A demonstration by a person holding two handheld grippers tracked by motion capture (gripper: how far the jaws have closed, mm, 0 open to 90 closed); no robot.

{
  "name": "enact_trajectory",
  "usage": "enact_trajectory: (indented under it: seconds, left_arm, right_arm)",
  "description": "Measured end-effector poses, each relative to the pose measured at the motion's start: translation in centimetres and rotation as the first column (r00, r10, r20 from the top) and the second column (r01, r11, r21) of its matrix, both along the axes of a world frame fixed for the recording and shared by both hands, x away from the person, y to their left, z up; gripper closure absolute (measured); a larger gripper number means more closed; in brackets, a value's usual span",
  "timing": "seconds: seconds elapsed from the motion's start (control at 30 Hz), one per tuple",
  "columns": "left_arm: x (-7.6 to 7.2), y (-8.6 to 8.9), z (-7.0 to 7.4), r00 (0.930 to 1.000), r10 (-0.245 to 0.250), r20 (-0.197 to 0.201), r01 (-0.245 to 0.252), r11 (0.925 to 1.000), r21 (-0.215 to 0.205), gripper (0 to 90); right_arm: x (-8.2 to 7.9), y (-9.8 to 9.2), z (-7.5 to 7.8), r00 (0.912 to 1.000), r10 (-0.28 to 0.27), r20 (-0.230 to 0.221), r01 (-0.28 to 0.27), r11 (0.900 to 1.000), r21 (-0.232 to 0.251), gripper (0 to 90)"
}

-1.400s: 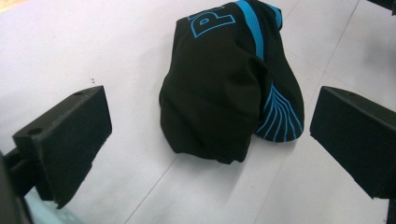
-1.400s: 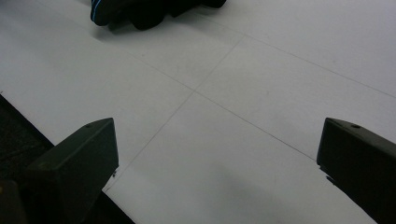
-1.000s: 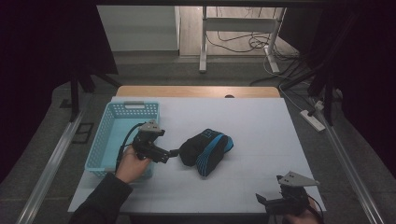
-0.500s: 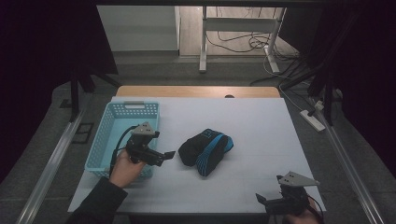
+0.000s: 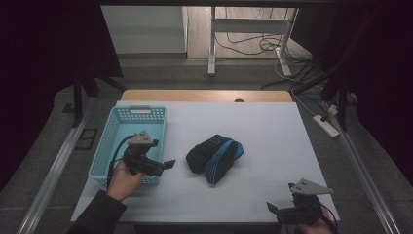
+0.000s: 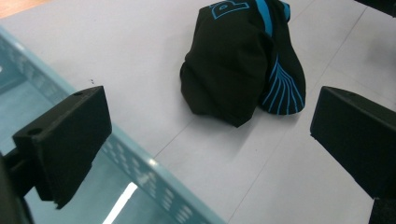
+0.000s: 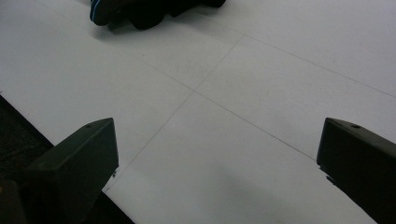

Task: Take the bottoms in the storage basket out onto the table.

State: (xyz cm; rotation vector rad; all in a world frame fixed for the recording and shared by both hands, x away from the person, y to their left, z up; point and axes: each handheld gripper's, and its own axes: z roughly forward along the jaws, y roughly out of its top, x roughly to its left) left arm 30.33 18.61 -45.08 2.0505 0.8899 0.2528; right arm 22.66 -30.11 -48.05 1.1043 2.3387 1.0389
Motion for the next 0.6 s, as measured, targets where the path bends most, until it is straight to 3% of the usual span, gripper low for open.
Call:
enact_trajectory:
  seconds: [0.6]
  left_arm:
    - [-1.7, 2.0, -0.5, 0.9989, 0.047, -0.009, -0.047, 0.9988, -0.011, 0.0]
  right_arm:
    - [0.0, 0.0, 0.0, 1.0000, 0.000, -0.001, 0.000, 1.000, 0.001, 0.0]
